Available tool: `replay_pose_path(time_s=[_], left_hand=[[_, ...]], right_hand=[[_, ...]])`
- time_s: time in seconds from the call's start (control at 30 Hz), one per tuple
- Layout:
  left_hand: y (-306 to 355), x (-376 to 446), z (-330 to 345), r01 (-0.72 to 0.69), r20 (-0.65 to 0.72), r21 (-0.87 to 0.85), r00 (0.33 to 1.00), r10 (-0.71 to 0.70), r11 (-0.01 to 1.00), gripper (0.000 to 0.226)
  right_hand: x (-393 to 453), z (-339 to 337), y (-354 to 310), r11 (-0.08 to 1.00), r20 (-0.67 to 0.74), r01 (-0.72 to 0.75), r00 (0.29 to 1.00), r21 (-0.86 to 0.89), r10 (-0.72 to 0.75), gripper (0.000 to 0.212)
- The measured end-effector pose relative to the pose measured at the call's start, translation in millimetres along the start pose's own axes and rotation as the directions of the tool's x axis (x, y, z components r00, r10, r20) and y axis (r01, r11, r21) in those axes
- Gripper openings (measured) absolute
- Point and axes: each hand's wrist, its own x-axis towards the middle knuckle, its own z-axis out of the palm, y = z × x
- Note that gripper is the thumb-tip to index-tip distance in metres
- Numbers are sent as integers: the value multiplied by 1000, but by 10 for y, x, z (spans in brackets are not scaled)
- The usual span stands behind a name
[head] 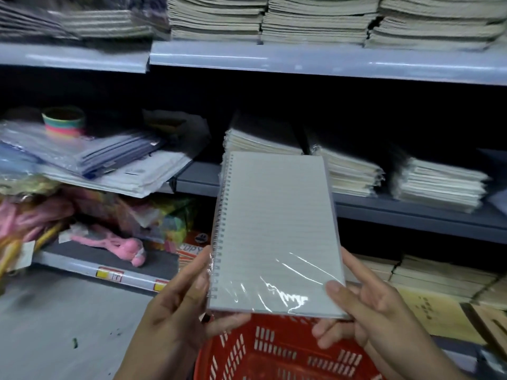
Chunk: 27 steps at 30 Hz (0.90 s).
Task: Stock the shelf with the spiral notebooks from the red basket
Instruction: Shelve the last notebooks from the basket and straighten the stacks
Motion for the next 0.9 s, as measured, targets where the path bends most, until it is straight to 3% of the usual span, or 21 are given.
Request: replay_pose_path(time_s=[0.23,0.47,0.63,0.8,0.83,0.9], left_hand=[[40,396,-2,-62,-24,30,998,63,998,44],[583,1145,213,-161,108,174,984,144,971,43],[837,1819,458,-196,17,80,981,196,977,36],[853,2119,644,-227,-111,64,966,233,972,33],[848,2135,670,-241,-123,62,961,247,969,32],[817,2120,679,-273,-100,146,952,289,951,35]], right_hand=[[414,-2,-40,1000,36,-3,999,30,2,64],[1197,88,-507,996,95,66,993,56,-71,56],[1798,213,-758,985,52,1,999,170,-10,38],[2124,343,-851,935,-108,-1,993,356,42,6],[2134,349,-851,933,-133,41,991,358,8,8],[2101,341,-803,950,-184,131,980,283,-81,34]])
